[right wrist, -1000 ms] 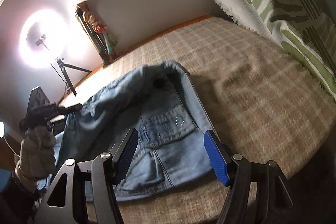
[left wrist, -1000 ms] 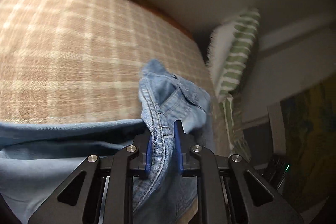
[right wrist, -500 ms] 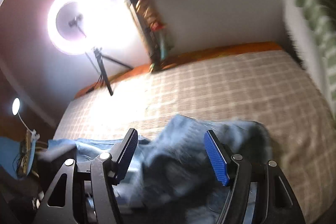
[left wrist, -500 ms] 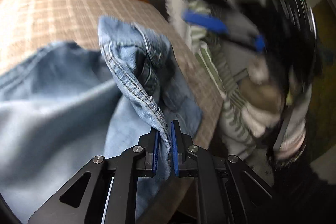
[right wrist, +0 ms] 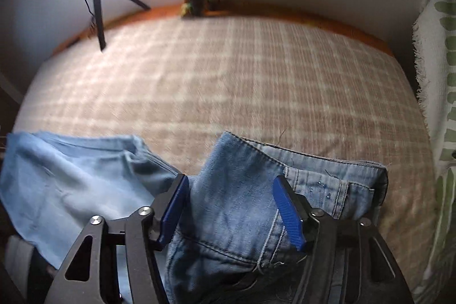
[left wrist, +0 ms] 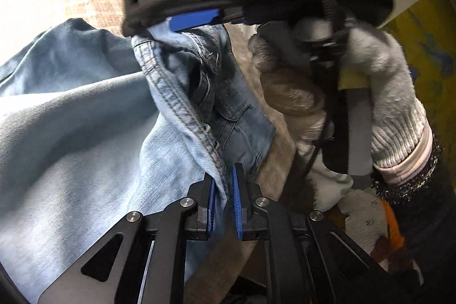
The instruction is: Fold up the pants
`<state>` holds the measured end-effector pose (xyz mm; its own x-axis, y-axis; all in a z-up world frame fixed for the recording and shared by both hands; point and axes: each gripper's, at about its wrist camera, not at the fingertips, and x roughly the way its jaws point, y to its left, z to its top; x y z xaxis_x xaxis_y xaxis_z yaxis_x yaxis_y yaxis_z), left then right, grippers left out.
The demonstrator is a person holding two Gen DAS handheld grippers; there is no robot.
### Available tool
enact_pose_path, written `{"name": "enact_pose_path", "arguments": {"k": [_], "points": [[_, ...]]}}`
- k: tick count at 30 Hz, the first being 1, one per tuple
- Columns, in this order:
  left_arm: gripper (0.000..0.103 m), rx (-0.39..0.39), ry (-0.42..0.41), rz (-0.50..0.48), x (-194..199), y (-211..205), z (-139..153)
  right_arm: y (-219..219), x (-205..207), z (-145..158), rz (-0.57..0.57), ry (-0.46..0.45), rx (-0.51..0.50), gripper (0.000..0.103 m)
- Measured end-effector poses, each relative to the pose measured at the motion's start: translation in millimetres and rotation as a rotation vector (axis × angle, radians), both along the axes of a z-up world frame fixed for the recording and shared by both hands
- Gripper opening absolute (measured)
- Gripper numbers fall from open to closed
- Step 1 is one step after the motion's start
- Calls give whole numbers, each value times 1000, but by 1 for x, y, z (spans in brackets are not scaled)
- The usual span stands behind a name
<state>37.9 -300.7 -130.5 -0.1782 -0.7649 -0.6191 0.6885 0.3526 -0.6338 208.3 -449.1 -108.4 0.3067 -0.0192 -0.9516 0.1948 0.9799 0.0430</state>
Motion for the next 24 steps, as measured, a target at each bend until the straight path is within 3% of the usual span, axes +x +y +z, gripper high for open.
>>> {"name": "enact_pose_path", "arguments": {"k": [2,3,6,9,13,16,20,23,24], "points": [[9,0,-9,-3,-5,1,2,-7,-5,-2,-3,-16,72,16],[9,-3,-13,-7,-6,2,3,-16,-11,2,-35,-46,134,7],[9,-7,-56,-31,-11,3,13,-40,-47,26,-126,-197,228,2],[9,-2,-100,-63,-19,1,18,-70,-108,45,-248,-350,321,1],[9,19,-123,-102,-29,-8,18,-103,-192,32,-414,-440,378,1],[9,35,-127,-120,-33,-14,16,-119,-234,4,-509,-409,413,1],[9,53,-134,-135,-37,-20,15,-120,-258,-28,-525,-339,435,2],[9,69,-140,-134,-33,-20,14,-124,-265,-31,-513,-368,466,12],[9,75,-147,-133,-32,-20,13,-125,-264,-31,-508,-367,479,29]]}}
